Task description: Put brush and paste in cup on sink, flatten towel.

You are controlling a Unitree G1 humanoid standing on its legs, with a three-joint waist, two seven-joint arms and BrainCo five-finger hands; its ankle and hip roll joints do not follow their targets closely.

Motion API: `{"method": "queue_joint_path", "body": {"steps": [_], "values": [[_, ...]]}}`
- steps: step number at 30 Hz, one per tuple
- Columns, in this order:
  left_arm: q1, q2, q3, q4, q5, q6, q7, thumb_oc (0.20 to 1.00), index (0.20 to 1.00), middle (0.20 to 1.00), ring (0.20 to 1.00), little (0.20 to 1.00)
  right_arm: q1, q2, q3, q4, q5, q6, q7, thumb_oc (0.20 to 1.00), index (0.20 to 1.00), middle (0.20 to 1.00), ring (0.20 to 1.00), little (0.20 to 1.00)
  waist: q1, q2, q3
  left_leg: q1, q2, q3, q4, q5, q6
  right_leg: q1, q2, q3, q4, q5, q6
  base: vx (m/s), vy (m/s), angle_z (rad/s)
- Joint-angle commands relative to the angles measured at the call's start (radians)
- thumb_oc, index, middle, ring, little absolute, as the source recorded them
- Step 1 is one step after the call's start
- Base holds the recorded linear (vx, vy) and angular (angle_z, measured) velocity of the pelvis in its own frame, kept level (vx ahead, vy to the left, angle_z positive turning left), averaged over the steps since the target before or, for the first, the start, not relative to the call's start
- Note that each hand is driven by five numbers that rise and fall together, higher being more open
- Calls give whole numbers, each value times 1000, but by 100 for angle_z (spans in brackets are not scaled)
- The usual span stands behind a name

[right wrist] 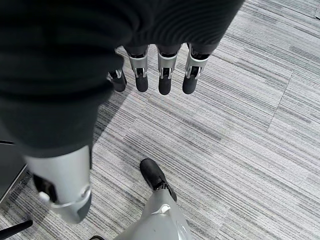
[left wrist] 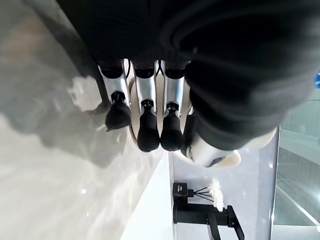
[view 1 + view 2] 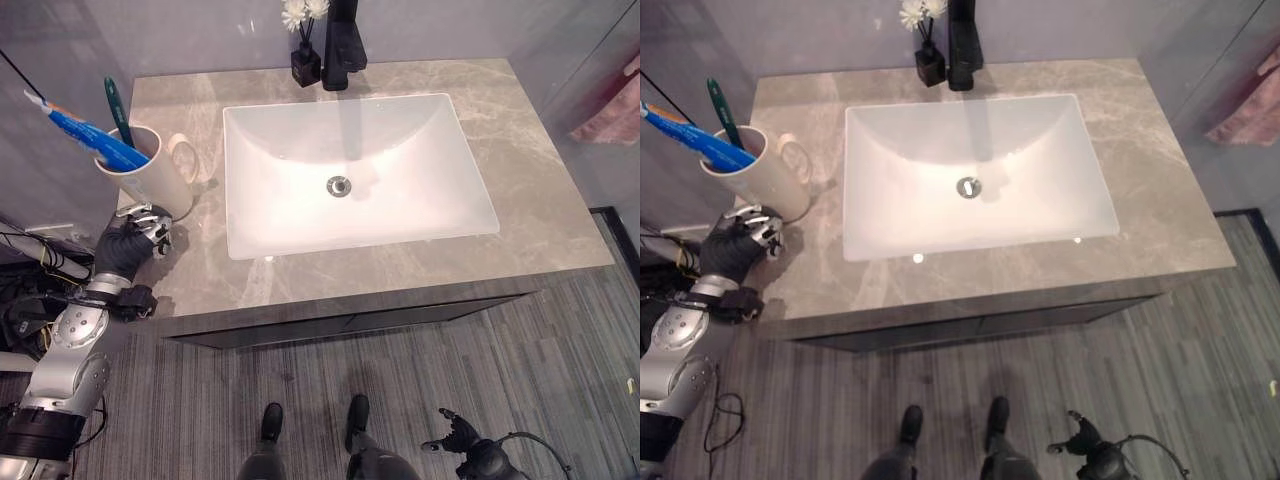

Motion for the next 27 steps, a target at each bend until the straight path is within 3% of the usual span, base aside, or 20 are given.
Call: {"method": "queue_joint_path", "body": {"steps": [1, 16, 27], "values": [[2, 56, -14, 61, 34, 2, 41, 200, 200, 200, 200, 200, -2, -24, 21, -37, 45, 0, 4, 1000, 1000, 1000, 1000, 1000, -16, -14, -10, -58, 10, -82, -13, 49, 9, 68, -40, -2, 7, -87, 93, 0, 0, 0], [-230, 113, -54, 230, 51, -22, 109, 200, 200, 200, 200, 200, -20, -21, 48, -57, 60, -5, 8, 1000, 1000, 1000, 1000, 1000, -38, -52, 17, -115, 21, -66, -13, 62, 10, 4, -38, 26, 7, -60, 101, -12, 3, -5], [-332, 79, -100, 302, 58, -25, 141, 200, 200, 200, 200, 200, -41, -10, 63, -63, 66, -5, 1, 1000, 1000, 1000, 1000, 1000, -57, -60, 23, -136, 26, -54, -13, 65, 13, -32, -35, 50, 7, -46, 104, 6, 7, -2]]}}
